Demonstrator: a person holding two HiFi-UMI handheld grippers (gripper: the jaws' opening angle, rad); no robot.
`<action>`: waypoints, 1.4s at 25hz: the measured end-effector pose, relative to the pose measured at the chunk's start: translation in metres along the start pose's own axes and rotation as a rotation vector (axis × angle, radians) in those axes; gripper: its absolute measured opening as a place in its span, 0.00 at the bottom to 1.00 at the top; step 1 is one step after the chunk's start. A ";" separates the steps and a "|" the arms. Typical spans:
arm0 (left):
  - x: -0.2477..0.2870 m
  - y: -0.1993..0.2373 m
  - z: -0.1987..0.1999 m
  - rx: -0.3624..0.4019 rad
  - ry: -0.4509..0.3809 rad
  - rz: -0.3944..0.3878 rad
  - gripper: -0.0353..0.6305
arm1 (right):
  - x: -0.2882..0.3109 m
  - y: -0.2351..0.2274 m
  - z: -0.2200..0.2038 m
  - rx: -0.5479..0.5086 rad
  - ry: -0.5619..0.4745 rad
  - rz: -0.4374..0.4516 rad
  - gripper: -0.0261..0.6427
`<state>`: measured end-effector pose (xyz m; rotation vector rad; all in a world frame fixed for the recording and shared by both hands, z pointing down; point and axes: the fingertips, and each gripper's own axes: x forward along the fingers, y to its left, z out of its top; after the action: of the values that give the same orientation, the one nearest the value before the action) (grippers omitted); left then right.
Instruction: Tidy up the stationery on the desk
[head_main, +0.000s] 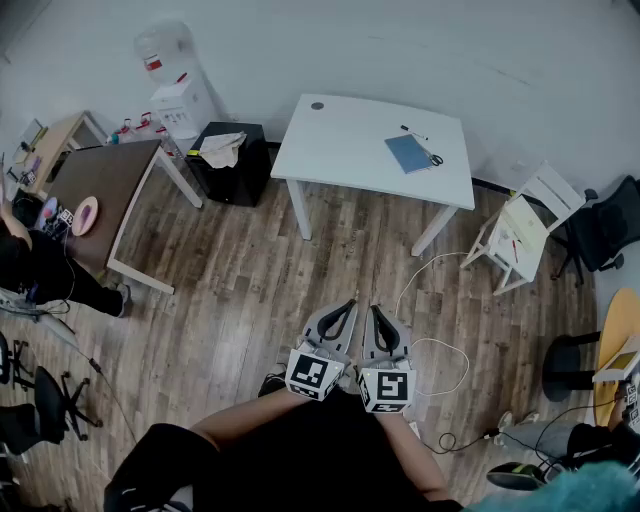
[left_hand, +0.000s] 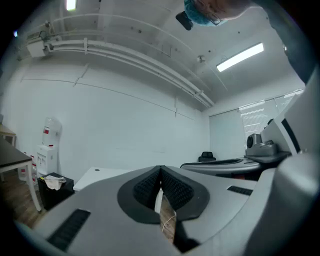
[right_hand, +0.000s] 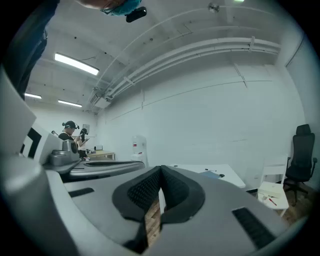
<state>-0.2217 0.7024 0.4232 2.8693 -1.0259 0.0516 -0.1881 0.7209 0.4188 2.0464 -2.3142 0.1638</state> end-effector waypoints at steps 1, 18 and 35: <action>0.003 -0.003 -0.001 -0.003 -0.001 -0.002 0.06 | 0.000 -0.004 -0.001 -0.002 -0.002 -0.003 0.08; 0.050 0.021 -0.016 -0.054 -0.005 0.011 0.06 | 0.007 -0.061 -0.022 0.075 0.013 -0.002 0.09; 0.281 0.113 -0.023 -0.074 0.090 -0.112 0.06 | 0.229 -0.199 -0.004 0.151 0.085 -0.101 0.09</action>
<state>-0.0758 0.4403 0.4723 2.8228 -0.8312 0.1302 -0.0192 0.4715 0.4564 2.1719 -2.2057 0.4244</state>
